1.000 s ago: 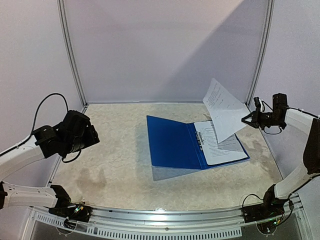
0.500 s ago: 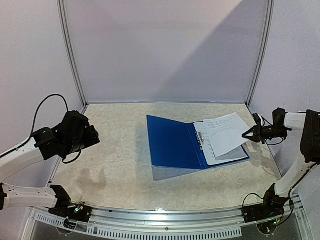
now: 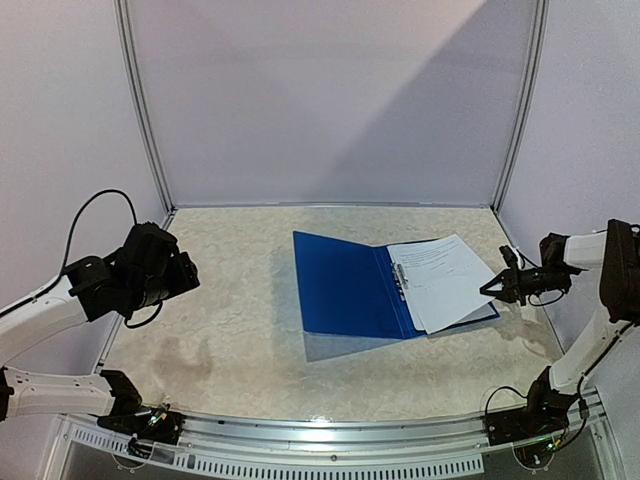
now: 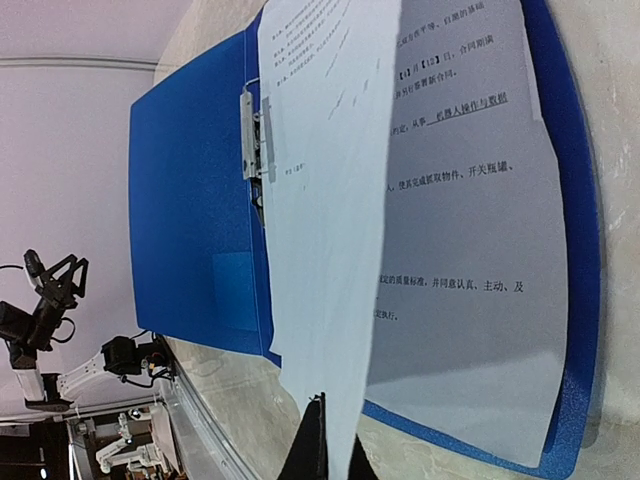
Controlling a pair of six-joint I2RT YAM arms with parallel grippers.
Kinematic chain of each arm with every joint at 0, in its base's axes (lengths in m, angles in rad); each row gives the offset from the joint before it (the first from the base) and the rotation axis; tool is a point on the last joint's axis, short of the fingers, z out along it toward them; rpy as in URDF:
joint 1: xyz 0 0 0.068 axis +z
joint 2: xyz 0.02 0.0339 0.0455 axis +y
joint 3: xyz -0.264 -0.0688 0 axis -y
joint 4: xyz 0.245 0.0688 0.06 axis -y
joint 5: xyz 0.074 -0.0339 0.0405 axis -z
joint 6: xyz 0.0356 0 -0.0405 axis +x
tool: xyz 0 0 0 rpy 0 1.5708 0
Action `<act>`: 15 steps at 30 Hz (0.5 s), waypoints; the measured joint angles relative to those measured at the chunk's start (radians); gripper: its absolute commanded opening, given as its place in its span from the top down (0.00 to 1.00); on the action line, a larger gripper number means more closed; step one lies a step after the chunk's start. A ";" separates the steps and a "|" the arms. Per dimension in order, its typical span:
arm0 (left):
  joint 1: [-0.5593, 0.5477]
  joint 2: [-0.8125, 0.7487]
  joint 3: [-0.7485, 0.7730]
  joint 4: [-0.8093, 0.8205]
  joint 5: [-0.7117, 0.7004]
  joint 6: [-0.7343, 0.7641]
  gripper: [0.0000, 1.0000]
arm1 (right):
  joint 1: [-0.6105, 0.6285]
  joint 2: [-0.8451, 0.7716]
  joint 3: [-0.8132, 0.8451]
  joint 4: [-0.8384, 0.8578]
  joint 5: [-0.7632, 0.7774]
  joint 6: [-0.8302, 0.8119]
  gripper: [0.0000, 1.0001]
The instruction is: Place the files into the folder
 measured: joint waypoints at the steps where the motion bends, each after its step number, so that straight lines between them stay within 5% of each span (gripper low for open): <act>1: 0.000 0.000 0.000 0.000 0.002 0.000 0.26 | 0.000 0.002 -0.004 0.002 -0.002 0.001 1.00; 15: 0.000 0.000 -0.002 0.000 0.002 0.008 0.26 | 0.000 0.021 -0.049 0.092 -0.023 0.087 1.00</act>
